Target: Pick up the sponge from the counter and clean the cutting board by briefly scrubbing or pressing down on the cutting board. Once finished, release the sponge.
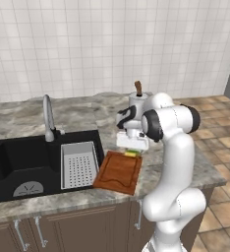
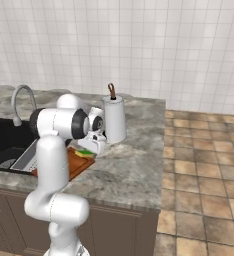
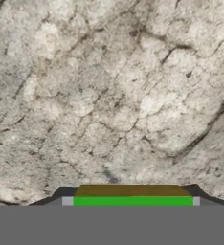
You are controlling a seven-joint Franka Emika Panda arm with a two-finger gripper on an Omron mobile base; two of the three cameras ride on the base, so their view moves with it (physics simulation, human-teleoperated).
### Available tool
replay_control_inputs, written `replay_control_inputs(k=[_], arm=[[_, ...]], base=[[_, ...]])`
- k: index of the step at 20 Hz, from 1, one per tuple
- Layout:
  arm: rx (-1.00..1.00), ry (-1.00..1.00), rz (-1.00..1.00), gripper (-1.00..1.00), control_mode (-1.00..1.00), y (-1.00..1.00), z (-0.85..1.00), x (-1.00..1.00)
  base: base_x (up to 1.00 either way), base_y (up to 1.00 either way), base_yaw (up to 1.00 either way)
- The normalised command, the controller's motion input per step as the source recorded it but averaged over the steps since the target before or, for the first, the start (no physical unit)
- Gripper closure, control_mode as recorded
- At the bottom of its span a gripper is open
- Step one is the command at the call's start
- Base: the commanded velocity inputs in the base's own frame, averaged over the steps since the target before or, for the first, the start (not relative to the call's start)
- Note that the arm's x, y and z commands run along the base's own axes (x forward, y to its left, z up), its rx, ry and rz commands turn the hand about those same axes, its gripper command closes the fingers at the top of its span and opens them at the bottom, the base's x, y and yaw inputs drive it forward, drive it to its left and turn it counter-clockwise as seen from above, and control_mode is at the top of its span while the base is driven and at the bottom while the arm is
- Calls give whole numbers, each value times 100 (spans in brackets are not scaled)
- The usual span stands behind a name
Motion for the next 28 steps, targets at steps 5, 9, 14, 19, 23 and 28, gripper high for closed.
replay_control_inputs(k=[5,9,14,19,23,28], arm=[[-6,-4,-9,100,-100,51,-12,-44],[-8,-7,-8,100,-100,46,0,-33],[-8,-6,-7,100,-100,40,0,-33],[-9,-5,-8,100,-100,39,-10,-33],[-10,-6,-8,100,-100,28,-5,-32],[-9,-4,-8,100,-100,21,0,-15]], base=[[0,0,0],[0,0,0],[0,0,0],[0,0,0],[0,0,0],[0,0,0]])
